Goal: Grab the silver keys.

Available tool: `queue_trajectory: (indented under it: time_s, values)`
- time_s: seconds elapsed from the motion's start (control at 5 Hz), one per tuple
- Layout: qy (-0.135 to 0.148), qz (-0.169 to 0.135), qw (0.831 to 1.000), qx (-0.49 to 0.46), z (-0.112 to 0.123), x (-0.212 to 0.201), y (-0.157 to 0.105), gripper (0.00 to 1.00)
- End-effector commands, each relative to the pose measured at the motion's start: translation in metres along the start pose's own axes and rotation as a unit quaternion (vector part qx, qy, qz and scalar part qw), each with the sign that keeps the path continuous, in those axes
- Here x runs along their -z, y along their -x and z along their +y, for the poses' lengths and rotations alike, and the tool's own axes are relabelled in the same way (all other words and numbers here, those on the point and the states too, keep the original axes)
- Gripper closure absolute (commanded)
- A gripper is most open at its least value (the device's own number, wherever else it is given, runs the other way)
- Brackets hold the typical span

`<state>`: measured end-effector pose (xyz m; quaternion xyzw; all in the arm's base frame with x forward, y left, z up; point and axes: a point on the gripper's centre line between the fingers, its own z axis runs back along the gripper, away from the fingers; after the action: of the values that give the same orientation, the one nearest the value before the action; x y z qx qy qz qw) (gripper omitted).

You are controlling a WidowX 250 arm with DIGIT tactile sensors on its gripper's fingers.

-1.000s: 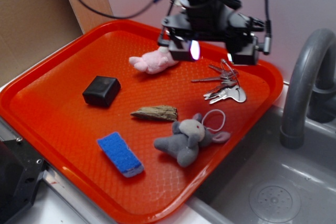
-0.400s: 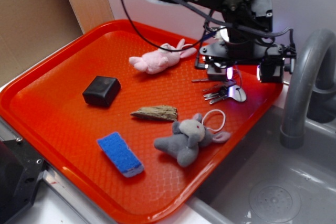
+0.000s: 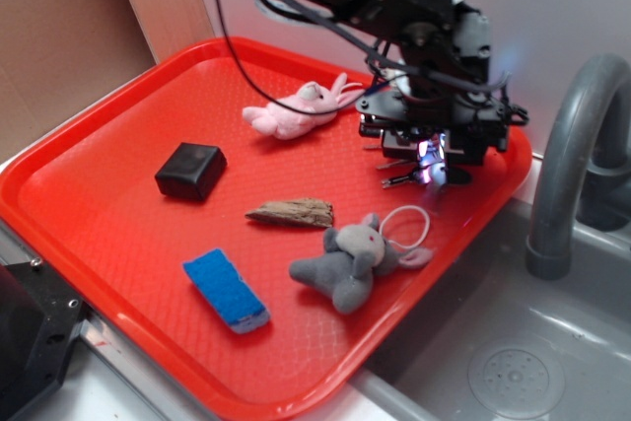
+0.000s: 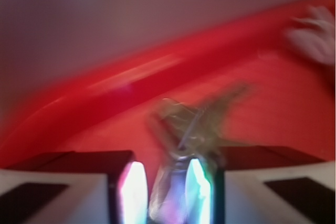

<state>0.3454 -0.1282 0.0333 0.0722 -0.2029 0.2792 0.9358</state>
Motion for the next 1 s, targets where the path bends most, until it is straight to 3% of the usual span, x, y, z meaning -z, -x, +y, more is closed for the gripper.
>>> queue_trajectory:
  time_s: [0.0,0.4,0.8]
  values:
    - [0.009,0.029,0.997,0.073,0.014,-0.027,-0.025,1.00]
    - [-0.005,0.054,0.985,0.165,0.053,-0.080,-0.046,1.00]
    - [-0.022,0.062,0.972,0.224,0.107,-0.141,-0.052,1.00]
